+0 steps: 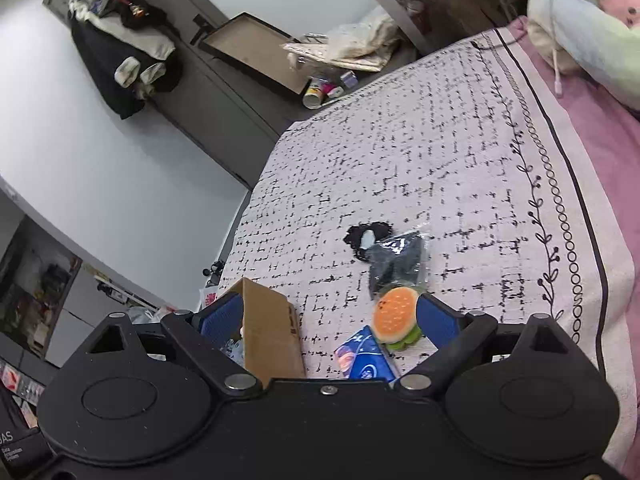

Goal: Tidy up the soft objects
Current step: 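Withdraw both grippers toward the tissue pack and burger toy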

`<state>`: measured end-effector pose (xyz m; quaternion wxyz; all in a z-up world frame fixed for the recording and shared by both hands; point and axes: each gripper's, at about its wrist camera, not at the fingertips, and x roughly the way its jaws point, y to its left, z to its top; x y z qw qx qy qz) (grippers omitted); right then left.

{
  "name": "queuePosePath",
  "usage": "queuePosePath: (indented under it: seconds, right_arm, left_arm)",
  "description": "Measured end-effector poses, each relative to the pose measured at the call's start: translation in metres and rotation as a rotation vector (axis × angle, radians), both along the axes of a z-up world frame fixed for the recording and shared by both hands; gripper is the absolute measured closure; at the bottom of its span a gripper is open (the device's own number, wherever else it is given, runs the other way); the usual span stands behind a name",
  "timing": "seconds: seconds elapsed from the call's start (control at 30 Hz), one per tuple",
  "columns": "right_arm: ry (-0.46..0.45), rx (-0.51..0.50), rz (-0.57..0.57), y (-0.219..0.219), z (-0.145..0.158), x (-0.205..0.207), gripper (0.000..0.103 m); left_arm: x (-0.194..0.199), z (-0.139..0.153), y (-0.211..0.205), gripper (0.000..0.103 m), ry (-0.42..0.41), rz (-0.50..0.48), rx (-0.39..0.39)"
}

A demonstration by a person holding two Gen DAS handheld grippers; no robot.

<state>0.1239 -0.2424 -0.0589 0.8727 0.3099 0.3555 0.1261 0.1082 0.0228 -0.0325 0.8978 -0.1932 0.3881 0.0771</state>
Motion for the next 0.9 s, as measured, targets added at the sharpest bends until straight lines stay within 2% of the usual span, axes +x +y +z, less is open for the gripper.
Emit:
queuePosePath:
  seconds: [0.13,0.3,0.53,0.63,0.9]
  right_arm:
    - [0.031,0.043,-0.002,-0.013,-0.011,0.006,0.01]
    - [0.082,0.061,-0.037,-0.026,-0.025,0.014,0.01]
    - [0.116,0.117,-0.042,-0.033,-0.044,0.025,0.01]
    - [0.13,0.134,-0.04,-0.036,-0.05,0.028,0.01]
    - [0.152,0.133,-0.066,-0.05,-0.058,0.033,0.01]
  left_arm:
    - [0.005,-0.002,-0.011,0.001,0.013,-0.009,0.002]
    - [0.012,-0.007,-0.033,0.001,0.018,-0.042,0.055]
    - [0.025,-0.02,-0.051,0.001,0.052,-0.059,0.041]
    - [0.03,-0.027,-0.062,0.001,0.073,-0.056,0.074]
    - [0.044,-0.053,-0.082,0.001,0.127,-0.079,0.057]
